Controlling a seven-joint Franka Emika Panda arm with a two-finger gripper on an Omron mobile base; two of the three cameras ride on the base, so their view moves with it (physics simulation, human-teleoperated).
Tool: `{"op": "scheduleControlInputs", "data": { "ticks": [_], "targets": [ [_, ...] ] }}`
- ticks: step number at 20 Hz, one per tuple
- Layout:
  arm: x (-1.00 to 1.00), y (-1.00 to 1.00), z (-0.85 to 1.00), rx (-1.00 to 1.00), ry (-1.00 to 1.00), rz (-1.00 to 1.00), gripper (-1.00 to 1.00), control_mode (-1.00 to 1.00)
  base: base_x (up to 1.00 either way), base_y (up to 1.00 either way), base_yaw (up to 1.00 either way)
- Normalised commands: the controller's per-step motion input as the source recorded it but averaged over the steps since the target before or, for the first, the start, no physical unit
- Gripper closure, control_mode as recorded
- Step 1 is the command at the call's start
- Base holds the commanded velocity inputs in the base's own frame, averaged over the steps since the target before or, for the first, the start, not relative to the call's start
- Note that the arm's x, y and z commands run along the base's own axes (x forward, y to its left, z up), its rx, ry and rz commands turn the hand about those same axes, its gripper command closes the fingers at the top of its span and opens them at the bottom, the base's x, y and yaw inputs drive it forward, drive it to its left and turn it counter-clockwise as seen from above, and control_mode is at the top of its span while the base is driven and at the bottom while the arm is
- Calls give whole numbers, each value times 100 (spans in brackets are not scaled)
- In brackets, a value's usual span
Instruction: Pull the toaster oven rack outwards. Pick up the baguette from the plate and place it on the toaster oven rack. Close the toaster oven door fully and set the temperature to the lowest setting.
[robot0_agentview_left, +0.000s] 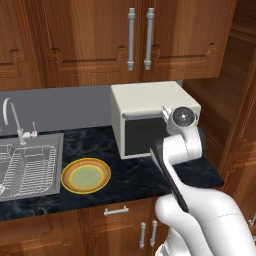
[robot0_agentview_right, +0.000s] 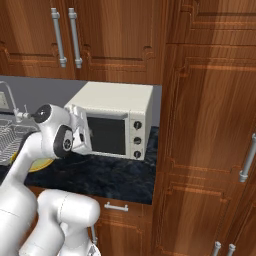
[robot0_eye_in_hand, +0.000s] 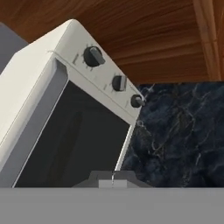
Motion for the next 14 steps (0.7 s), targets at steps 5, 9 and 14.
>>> {"op": "scheduleControlInputs", "data": {
  "ticks": [5, 9, 14],
  "targets": [
    [0, -36, 0, -2, -3, 0, 100, -100, 0, 0, 0],
    [1, -23, 0, 0, -5, 0, 100, -100, 0, 0, 0],
    [6, -20, -3, 0, -6, 3, 100, -100, 0, 0, 0]
  ]
}}
